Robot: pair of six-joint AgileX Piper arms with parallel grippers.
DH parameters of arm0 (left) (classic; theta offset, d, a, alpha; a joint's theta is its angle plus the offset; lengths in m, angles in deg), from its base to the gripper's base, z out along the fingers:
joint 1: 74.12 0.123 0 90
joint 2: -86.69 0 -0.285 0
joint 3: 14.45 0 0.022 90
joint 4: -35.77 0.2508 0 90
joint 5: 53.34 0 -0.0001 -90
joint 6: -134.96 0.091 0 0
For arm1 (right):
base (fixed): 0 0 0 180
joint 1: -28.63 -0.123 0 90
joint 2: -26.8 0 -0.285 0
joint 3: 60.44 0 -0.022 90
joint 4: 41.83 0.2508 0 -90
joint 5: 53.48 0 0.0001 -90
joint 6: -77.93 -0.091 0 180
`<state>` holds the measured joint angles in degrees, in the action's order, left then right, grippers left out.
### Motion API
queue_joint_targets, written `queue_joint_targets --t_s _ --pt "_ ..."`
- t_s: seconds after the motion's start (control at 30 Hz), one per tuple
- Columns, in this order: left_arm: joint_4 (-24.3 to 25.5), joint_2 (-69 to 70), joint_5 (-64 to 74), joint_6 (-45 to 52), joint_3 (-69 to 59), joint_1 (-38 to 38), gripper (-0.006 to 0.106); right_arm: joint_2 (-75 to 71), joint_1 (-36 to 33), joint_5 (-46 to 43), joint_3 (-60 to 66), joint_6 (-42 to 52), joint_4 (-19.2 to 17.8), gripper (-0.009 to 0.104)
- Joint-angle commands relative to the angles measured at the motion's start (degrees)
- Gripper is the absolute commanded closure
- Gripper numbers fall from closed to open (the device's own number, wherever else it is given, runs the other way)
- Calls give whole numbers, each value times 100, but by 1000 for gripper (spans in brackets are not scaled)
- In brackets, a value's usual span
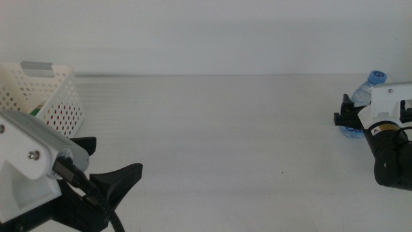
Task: Use arms to grab the bottles and put them into the dustbin to the left of the table.
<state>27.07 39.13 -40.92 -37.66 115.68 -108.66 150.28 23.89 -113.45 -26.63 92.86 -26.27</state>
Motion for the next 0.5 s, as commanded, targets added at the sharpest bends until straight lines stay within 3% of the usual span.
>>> queue_joint_targets --t_s 0.0,0.1,0.13,0.27,0.47 --pt "-20 16 -419 -60 155 -17 10 -255 29 -440 -126 -10 -147 48" --pt "-20 16 -419 -60 155 -17 10 -322 -87 -326 -126 -274 -543 90" --pt "-20 16 -419 -60 155 -17 10 -399 -161 -223 -126 -404 -752 95" --pt "-20 16 -419 -60 155 -17 10 -791 -623 303 -358 -1082 -1792 95" --pt "-20 16 -419 -60 155 -17 10 -1072 -1606 1168 -1305 -2477 -2902 95"
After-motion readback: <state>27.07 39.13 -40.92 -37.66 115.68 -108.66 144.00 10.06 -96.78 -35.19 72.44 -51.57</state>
